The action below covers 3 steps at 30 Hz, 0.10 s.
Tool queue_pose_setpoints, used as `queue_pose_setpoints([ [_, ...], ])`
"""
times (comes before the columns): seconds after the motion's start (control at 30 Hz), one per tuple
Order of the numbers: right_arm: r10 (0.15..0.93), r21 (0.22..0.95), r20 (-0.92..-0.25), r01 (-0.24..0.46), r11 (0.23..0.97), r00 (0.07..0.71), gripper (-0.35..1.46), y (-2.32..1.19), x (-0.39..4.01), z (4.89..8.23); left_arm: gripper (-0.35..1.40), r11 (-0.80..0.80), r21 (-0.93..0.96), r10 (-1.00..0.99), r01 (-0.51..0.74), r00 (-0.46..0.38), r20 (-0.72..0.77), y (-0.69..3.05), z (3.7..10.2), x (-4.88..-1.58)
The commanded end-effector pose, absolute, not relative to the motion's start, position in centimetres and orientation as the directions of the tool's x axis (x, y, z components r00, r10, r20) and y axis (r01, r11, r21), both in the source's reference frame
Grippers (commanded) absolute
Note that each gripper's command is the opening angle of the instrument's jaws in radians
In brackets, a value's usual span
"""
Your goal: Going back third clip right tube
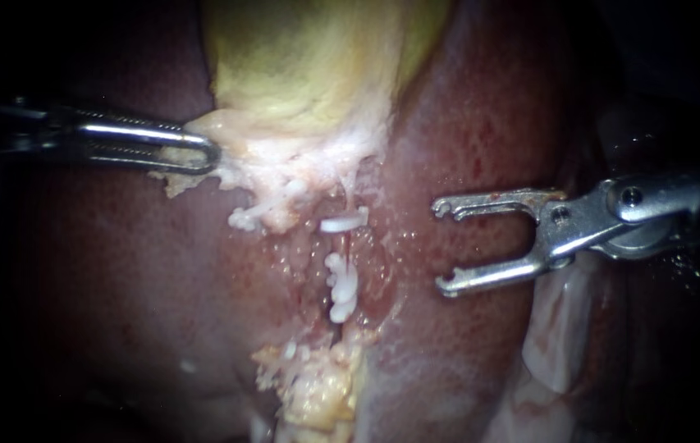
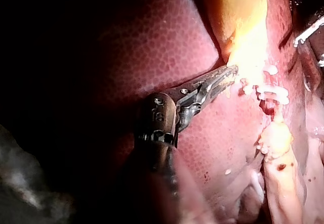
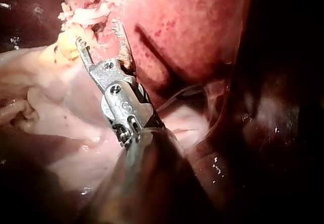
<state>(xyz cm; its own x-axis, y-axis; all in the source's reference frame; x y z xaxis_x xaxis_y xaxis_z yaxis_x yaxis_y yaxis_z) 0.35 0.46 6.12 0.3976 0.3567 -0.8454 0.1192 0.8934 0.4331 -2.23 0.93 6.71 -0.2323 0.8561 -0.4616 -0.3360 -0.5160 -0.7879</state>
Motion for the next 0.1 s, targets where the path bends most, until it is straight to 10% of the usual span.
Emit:
queue_pose_setpoints([
  [0.03,0.357,0.433,-0.845,0.119,0.893,0.398,0.50,0.46,0.36,6.12,-0.35,-0.516,-0.789,0.856,-0.335,-0.233,-0.461,0.93,6.70,-2.23],
  [0.1,0.357,0.433,-0.845,0.119,0.893,0.398,0.50,0.46,0.35,6.12,-0.35,-0.516,-0.789,0.856,-0.334,-0.233,-0.461,0.93,6.70,-2.23],
])
